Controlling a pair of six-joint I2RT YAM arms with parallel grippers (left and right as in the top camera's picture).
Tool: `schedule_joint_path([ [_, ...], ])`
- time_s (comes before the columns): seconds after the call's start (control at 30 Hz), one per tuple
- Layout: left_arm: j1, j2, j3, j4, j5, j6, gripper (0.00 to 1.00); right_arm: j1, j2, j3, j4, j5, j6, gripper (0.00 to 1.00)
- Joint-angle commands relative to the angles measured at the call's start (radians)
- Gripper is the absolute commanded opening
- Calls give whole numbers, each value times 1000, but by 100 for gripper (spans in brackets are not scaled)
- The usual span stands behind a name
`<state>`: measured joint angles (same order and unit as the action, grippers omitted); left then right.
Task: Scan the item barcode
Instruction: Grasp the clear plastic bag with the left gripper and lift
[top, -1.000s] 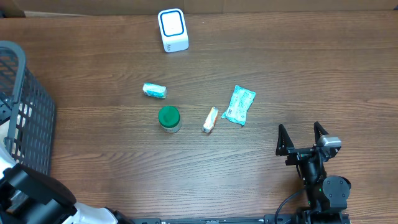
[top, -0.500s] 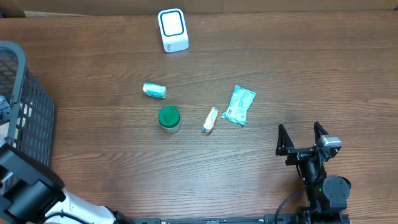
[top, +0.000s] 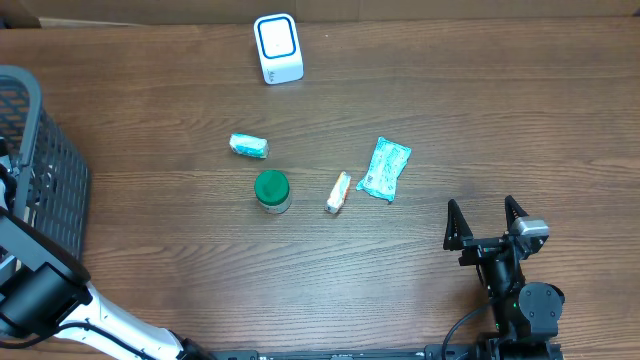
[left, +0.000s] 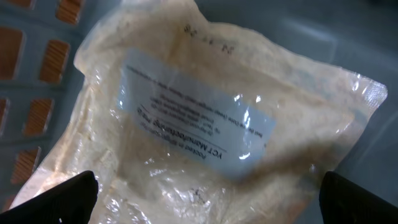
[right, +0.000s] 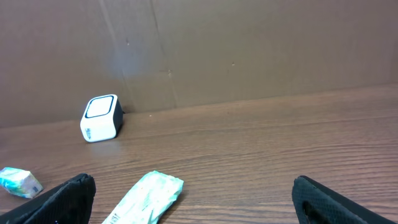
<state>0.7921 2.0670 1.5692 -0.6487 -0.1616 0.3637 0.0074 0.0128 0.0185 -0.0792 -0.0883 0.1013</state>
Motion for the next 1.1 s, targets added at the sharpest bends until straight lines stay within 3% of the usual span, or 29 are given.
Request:
schedule_joint_path([
  [0.0,9,6,-3,23,-6,43,100,5,-10,-11,3,9,-2,100],
  [0.43,112,6,-5,18,78,112,100,5,-10,-11,3,9,-2,100],
  [0.77,131,94,-20,5,163,127,92,5,-10,-11,3,9,-2,100],
  [0.93,111,141,-20,-4,162,127,81,5,-10,-11,3,9,-2,100],
  [1.03,106,141,-20,8,162,127,60,5,-10,-11,3,9,-2,100],
  [1.07,106,141,-20,7,162,127,48,5,-10,-11,3,9,-2,100],
])
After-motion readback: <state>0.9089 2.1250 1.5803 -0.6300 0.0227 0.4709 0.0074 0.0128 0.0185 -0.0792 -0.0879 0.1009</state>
